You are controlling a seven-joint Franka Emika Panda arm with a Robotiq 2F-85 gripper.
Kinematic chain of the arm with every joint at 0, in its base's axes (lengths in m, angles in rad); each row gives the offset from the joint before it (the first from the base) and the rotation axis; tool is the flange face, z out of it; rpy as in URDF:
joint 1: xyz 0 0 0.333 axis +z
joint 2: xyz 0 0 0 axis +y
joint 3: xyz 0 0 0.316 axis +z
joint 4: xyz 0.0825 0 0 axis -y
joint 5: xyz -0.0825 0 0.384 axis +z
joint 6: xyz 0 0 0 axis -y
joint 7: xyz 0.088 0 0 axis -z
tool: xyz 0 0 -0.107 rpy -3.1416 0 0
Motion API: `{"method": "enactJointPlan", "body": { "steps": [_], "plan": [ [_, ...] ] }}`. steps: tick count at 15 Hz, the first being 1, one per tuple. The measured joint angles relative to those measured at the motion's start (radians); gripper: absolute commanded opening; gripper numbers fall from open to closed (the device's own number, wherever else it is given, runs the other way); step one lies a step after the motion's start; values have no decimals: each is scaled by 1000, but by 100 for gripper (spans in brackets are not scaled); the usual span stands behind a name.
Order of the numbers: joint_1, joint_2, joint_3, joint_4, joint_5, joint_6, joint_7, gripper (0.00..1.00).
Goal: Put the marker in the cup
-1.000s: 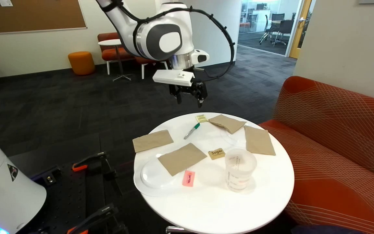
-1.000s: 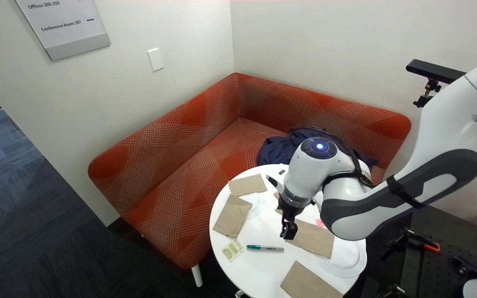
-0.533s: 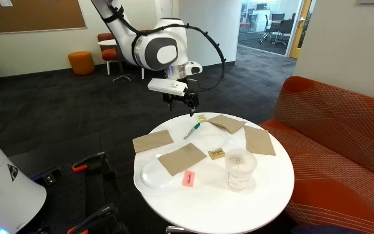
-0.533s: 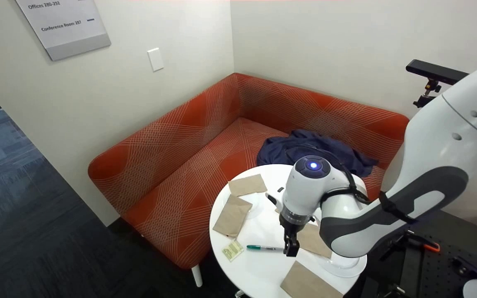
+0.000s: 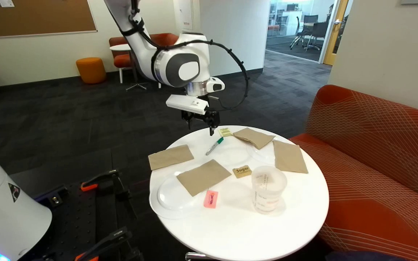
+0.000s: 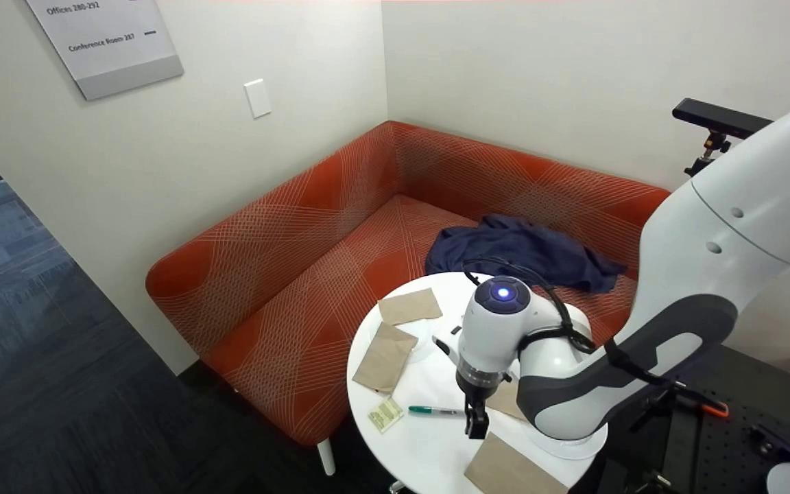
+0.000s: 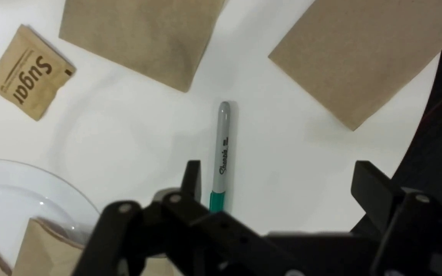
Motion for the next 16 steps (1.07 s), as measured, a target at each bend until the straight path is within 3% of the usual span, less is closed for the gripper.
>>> {"method": "enactJointPlan", "body": {
  "steps": [16],
  "plan": [
    [5, 242, -18, 255, -11, -1, 1, 100]
  ]
}}
